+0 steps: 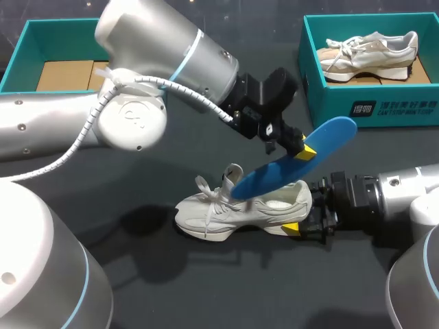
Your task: Take the shoe out of the shoebox, open the shoe tongue, remove and reinsert the insole, then place the shoe into the shoebox
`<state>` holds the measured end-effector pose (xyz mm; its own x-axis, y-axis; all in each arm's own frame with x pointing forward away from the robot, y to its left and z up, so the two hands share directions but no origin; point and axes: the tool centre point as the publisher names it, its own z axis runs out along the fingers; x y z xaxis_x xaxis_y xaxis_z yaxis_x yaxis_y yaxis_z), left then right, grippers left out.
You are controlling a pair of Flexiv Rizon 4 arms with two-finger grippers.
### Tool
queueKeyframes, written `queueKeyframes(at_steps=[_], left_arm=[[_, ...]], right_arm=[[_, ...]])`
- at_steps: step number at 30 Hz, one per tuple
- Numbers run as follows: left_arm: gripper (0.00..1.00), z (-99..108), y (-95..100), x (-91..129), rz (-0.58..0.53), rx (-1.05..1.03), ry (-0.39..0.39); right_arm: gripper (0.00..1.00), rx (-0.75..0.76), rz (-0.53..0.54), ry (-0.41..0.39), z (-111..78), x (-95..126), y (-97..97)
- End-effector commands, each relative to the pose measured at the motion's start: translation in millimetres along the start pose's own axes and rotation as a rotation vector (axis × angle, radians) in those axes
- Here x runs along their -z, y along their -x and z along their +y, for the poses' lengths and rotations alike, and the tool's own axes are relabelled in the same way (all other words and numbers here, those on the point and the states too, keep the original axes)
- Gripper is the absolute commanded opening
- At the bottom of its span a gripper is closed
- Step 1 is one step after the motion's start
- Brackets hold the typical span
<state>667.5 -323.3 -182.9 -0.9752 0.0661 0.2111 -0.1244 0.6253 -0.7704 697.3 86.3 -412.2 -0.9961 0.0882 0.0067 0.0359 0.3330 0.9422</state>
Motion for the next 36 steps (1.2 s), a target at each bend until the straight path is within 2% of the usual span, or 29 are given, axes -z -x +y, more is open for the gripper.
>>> queueKeyframes(at_steps=[1, 4, 8, 14, 16, 30, 33, 36], left_arm=[[0.0, 2, -1.3, 2, -0.001, -0.001, -0.002], [0.0, 2, -1.3, 2, -0.001, -0.001, -0.002], [0.0, -6, -9.2, 35, -0.008, 0.024, -0.139], [0.0, -17, -17.8, 79, -0.008, 0.085, -0.263], [0.0, -21, -22.1, 96, 0.039, 0.127, -0.295], [0.0, -21, -22.1, 96, 0.039, 0.127, -0.295], [0.0, -21, -29.4, 116, 0.01, 0.149, -0.39], [0.0, -16, -34.7, 131, 0.015, 0.182, -0.453]], right_arm=[[0.0, -0.001, 0.0, -0.004, 0.5, -1, -0.6], [0.0, -0.001, 0.0, -0.004, 0.5, -1, -0.6], [0.0, -0.001, 0.0, -0.004, 0.5, -1, -0.6], [0.0, -0.001, 0.0, -0.004, 0.5, -1, -0.6], [0.0, -0.001, 0.0, -0.004, 0.5, -1, -0.6], [0.0, -0.001, 0.0, -0.004, 0.5, -1, -0.6], [0.0, -0.001, 0.0, -0.004, 0.5, -1, -0.6], [0.0, -0.001, 0.0, -0.004, 0.5, -1, -0.6]])
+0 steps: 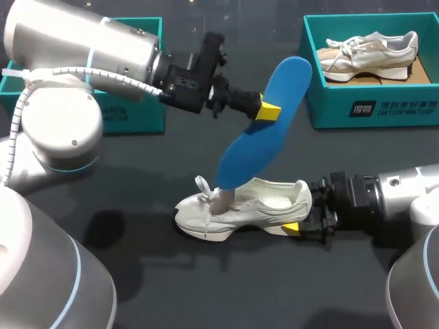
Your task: Take the shoe out of the shoebox, open the shoe tongue, remove and reinsert the insole, then place the shoe into the shoebox
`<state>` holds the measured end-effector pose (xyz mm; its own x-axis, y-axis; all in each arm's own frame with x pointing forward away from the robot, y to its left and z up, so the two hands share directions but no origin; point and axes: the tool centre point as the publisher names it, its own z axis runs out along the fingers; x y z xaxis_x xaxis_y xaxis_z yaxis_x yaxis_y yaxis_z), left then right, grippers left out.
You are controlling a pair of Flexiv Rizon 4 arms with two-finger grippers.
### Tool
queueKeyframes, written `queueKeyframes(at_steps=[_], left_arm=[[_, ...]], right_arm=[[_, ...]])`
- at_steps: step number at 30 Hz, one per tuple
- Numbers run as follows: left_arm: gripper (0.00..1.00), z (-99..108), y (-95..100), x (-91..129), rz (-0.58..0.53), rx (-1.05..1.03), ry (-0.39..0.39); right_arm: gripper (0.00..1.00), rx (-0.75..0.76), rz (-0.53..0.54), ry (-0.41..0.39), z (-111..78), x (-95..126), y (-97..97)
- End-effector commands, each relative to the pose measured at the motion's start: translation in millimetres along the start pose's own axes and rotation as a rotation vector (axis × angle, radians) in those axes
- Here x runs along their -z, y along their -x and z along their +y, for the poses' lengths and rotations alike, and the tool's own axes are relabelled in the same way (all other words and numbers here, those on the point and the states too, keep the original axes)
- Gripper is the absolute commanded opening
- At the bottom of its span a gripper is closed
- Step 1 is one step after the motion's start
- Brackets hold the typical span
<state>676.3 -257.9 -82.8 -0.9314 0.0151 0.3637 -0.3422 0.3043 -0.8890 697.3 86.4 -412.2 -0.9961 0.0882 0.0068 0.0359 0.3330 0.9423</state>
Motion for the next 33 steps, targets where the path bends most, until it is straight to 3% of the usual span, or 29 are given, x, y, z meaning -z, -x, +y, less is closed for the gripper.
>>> queueKeyframes(at_steps=[1, 4, 16, 21, 33], left_arm=[[0.0, 16, -18.4, 30, -0.006, 0.032, -0.1], [0.0, 17, -29.4, 48, 0.024, 0.085, -0.129], [0.0, 17, -29.4, 48, 0.024, 0.085, -0.129], [0.0, 24, -38.3, 57, 0.042, 0.137, -0.213], [0.0, 28, -58.2, 70, 0.018, 0.102, -0.227]], right_arm=[[0.0, -0.001, 0.0, -0.004, 0.5, -1, -0.6], [0.0, -0.001, 0.0, -0.004, 0.5, -1, -0.6], [0.0, -0.001, 0.0, -0.004, 0.5, -1, -0.6], [0.0, -0.001, 0.0, -0.004, 0.5, -1, -0.6], [0.0, -0.001, 0.0, -0.004, 0.5, -1, -0.6]])
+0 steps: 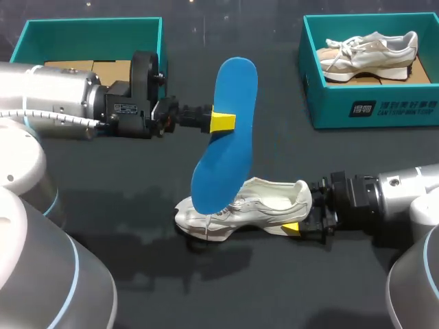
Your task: Take the shoe out of the shoebox, open the shoe tongue, remove and reinsert the insole, then place the shoe into the shoebox
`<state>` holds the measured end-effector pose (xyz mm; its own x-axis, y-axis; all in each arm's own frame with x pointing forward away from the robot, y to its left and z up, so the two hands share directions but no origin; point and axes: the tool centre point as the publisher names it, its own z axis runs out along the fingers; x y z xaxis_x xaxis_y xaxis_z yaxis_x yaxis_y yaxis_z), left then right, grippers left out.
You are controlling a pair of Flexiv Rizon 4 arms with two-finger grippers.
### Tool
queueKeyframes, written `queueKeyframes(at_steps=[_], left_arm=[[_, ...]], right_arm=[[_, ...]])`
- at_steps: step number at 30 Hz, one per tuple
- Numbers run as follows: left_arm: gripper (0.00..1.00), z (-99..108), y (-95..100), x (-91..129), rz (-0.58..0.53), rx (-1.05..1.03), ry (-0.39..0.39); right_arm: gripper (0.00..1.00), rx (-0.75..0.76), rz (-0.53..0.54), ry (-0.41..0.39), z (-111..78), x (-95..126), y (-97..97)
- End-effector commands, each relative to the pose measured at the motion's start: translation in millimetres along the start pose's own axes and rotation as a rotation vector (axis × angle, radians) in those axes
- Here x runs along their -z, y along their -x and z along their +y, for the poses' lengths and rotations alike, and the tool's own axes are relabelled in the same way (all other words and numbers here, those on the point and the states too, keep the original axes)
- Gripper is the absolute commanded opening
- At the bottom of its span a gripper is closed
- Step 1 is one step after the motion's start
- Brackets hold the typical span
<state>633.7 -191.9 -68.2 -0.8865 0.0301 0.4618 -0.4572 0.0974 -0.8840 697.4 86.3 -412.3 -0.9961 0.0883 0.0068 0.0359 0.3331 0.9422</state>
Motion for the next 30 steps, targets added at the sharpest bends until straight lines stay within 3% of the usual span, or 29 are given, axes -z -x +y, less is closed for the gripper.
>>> queueKeyframes(at_steps=[1, 30], left_arm=[[0.0, 6.4, -12.5, 10.5, -0.019, -0.004, -0.015], [0.0, 10.6, -22.3, 15.8, 0.001, 0.02, -0.027]], right_arm=[[0.0, -0.001, 0.0, -0.004, 0.6, -0.9, -0.6], [0.0, -0.001, 0.0, -0.004, 0.6, -0.9, -0.6]])
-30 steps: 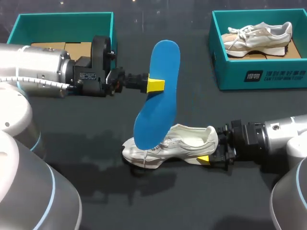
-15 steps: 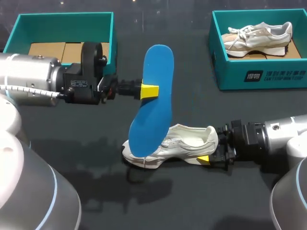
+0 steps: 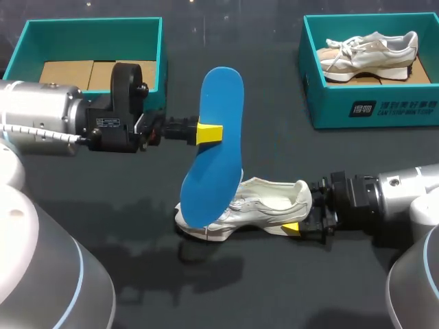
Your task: Take the shoe out of the shoebox, open the shoe tongue, remove and reinsert the insole, then place the shoe into the shoebox
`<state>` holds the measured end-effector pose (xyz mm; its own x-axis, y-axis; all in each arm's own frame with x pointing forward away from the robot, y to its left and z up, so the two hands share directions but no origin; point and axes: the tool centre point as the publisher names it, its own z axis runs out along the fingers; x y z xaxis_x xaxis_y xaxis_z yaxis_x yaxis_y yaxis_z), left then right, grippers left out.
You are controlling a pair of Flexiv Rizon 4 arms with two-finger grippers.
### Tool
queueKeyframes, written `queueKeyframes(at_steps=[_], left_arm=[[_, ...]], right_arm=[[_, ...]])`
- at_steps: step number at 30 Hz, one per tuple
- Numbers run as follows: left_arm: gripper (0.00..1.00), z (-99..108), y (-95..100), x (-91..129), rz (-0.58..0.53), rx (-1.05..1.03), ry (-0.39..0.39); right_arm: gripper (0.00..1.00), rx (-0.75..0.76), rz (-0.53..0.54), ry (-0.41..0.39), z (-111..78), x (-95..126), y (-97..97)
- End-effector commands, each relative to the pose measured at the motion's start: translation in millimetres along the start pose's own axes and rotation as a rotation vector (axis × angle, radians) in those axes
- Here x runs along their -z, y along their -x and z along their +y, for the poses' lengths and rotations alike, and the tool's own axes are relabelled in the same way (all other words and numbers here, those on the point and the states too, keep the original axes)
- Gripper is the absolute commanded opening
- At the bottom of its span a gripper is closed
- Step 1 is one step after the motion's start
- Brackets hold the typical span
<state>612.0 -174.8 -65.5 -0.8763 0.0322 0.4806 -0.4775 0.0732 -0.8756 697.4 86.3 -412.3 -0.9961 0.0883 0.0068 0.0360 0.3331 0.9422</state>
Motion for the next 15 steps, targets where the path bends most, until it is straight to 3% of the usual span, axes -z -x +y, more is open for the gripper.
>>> queueKeyframes(at_steps=[1, 2, 3, 4, 8, 15], left_arm=[[0.0, 1, -1.3, 0, -0.002, -0.001, -0.002], [0.0, 1, -1.3, 0, -0.002, -0.001, -0.002], [0.0, 1, -1.3, 0, -0.002, -0.001, -0.002], [0.0, 1, -1.3, 0, -0.002, -0.001, -0.002], [0.0, 1, -1.3, 0, -0.002, -0.001, -0.002], [0.0, 1, -1.3, 0, -0.002, -0.001, -0.002]], right_arm=[[0.0, -0.001, 0.0, -0.004, 0.6, -1, -0.6], [0.06, -0.001, 0.0, -0.004, 0.6, -1, -0.6], [0.27, 0.001, 0.016, -0.022, 1.6, -1, -0.2], [1.0, -0.002, 0.03, -0.045, 2.4, 0, 0.2], [1.0, -0.001, 0.034, -0.09, 3.6, 6, 0.3], [1.0, -0.018, 0.082, -0.236, 4.6, 27, -5.1]])
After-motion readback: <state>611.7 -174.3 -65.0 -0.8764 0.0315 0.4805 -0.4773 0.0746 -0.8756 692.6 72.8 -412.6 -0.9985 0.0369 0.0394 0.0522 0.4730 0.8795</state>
